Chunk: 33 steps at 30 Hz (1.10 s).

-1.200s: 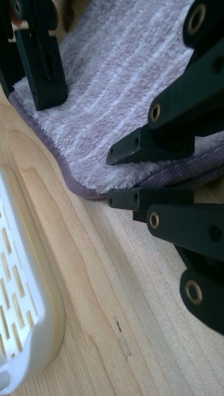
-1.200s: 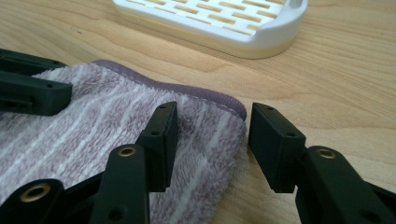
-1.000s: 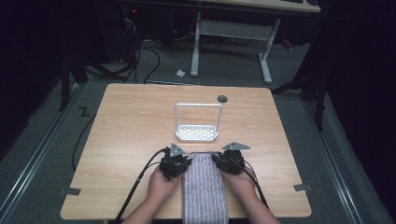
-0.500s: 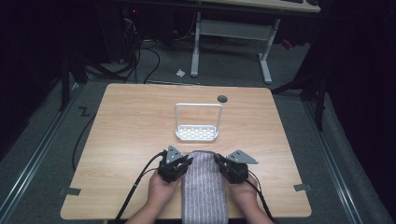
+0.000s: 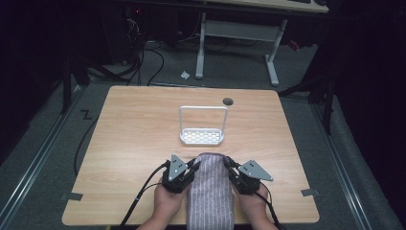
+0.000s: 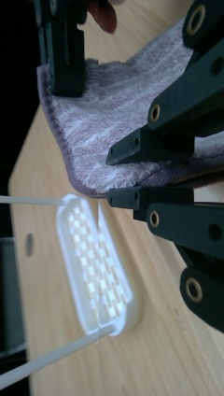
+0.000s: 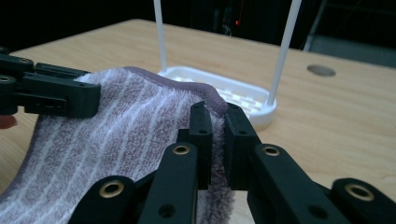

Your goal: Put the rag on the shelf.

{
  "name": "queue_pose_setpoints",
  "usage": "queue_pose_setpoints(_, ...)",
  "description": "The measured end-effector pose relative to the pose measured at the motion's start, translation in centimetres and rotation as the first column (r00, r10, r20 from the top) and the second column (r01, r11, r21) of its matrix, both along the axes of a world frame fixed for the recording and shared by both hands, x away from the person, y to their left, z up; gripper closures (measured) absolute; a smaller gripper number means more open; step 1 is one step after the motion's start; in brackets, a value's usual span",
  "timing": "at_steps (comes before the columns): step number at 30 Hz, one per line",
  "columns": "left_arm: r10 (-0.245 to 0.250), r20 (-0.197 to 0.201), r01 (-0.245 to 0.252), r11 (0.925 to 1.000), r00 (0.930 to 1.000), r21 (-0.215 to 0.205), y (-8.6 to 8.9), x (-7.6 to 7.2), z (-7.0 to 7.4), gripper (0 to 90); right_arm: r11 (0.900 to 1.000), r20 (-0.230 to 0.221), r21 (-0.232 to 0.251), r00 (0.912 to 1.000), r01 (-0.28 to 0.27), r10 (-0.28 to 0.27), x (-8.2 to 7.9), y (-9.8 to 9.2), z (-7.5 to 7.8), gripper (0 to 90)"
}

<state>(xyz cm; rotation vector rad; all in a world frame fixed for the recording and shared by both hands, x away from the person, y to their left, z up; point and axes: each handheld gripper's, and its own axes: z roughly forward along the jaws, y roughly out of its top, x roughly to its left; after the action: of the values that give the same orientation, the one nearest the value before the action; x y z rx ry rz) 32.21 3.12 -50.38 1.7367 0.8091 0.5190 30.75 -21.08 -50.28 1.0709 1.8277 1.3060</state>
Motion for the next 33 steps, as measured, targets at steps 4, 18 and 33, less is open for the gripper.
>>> queue_pose_setpoints(4,0.01,0.07,-0.007,0.9992,0.9975,-0.039,0.2,-1.1,0.8,78.7,1.0,0.068,0.019,0.9976,-0.008,0.007,-0.8,0.0,0.9,83.9)
queue_pose_setpoints(18,0.013,0.14,0.004,0.9928,0.9901,-0.12,1.0,-2.0,3.7,79.0,0.997,0.164,0.072,0.9862,-0.03,0.017,-1.6,0.2,3.5,84.0)
queue_pose_setpoints(33,0.017,0.228,0.016,0.9897,0.9736,-0.142,1.3,0.2,10.0,79.5,0.995,0.283,0.09,0.959,-0.041,0.014,0.1,0.6,9.4,84.0)
